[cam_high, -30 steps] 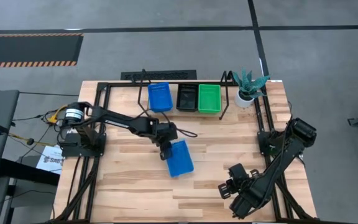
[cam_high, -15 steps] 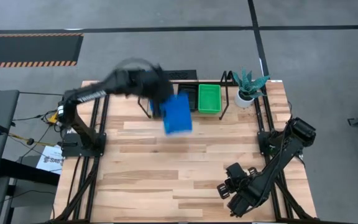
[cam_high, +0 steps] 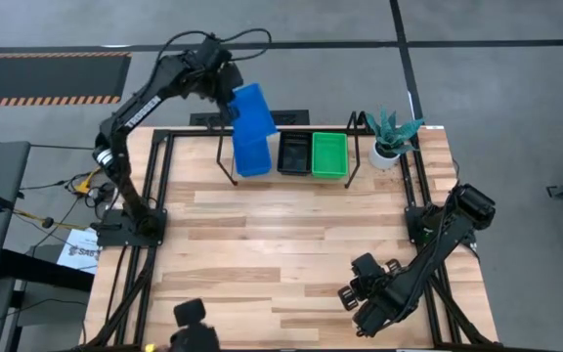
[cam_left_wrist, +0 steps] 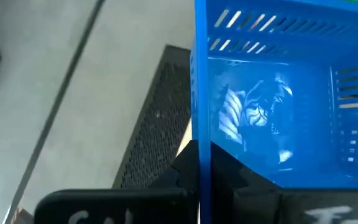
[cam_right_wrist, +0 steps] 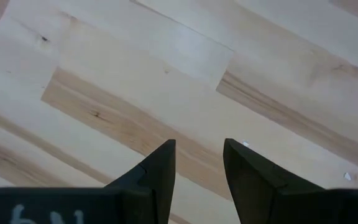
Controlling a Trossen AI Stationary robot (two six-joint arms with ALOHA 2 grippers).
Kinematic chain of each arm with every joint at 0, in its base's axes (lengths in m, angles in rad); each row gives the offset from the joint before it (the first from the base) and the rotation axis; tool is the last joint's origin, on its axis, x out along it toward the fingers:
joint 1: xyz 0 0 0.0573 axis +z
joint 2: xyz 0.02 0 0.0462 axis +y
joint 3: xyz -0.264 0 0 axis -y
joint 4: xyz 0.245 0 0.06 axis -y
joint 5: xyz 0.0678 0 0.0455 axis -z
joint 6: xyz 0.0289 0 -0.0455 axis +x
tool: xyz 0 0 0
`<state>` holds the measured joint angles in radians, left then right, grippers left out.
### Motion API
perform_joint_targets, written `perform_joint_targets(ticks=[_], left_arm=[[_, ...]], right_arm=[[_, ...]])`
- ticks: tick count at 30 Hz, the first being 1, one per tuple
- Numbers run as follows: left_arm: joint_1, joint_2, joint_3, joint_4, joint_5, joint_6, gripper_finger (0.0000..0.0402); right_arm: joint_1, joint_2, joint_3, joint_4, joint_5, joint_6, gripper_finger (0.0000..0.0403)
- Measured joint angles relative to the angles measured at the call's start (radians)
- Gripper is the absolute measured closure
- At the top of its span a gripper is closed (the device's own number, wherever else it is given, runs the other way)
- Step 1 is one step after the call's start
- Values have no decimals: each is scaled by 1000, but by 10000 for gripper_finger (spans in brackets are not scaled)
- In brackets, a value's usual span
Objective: Stack baskets on shelf by color
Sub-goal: Stack the blue bin on top of the other blue bin on the shelf
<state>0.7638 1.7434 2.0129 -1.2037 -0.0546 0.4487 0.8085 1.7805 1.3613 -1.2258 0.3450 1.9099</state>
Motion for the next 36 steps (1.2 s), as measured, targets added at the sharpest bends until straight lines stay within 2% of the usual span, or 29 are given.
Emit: perform_joint_targets(ticks=[7, 14, 18, 36], left_arm=[[7, 106, 0, -53, 14, 55, 401], [6, 188, -1, -113, 78, 71, 401], [6, 190, -2, -123, 107, 75, 401], [25, 190, -2, -124, 104, 65, 401]], right_arm=[[0, 0, 0, 11, 0, 1, 244], [1, 0, 0, 21, 1, 8, 244], [3, 0, 0, 27, 2, 11, 244], [3, 0, 0, 26, 5, -7, 244]])
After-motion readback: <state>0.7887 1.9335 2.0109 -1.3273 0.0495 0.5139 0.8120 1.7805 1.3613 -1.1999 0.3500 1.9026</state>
